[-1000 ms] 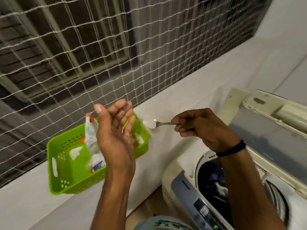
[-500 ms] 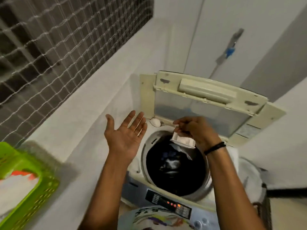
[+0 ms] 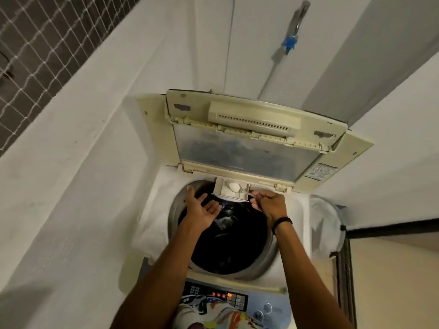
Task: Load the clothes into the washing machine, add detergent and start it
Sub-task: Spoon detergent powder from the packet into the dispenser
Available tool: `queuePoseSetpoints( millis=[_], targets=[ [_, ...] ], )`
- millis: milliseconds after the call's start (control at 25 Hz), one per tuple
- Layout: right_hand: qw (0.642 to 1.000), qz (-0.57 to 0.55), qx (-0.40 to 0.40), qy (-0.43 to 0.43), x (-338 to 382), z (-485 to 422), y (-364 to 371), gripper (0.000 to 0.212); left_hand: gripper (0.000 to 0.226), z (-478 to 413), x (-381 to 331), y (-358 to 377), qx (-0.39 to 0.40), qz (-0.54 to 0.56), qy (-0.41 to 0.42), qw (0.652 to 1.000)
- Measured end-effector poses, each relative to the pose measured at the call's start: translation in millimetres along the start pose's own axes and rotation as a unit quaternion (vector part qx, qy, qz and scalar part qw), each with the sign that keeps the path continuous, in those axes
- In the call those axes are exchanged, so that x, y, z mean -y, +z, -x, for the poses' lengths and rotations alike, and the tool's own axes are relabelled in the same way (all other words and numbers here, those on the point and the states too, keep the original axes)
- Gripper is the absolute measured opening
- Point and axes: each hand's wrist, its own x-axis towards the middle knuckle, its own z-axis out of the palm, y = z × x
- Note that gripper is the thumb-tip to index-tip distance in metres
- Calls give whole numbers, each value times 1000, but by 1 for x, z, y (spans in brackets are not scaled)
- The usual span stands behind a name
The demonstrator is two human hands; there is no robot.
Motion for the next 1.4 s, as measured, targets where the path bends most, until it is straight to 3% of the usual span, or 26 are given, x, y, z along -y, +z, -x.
queuePoseSetpoints(
  millis=[120, 280, 360, 520, 720, 880, 1000, 1120, 1400],
  targets=[
    [991, 107, -55, -65, -24, -4, 14, 18, 85, -20, 8, 2, -12, 10, -20, 1000],
    [936, 273, -80, -206, -50, 6, 33, 41, 85, -33, 12, 3, 4, 9, -26, 1000],
    [911, 308, -81, -263, -63, 11, 37, 52, 86, -38, 13, 3, 14, 10, -29, 999],
    [878, 339, -96, -324, -68, 19, 39, 53, 88, -41, 14, 3, 15, 18, -26, 999],
    [890, 317, -121, -305, -61, 20, 37, 48, 86, -35, 17, 5, 21, 18, -21, 999],
    [952, 160, -170, -199, -35, 29, 40, 25, 85, -20, 11, 3, 19, 29, 3, 999],
    [991, -19, -70, -110, -22, 30, 47, 17, 84, 10, -3, 4, 29, 45, 50, 997],
    [982, -169, 38, -73, 4, 48, 60, 16, 79, 55, -27, 3, 56, 64, 108, 990],
    [928, -224, 272, -118, 72, 150, 102, 16, 70, 208, -70, -29, 70, 66, 332, 938]
  ],
)
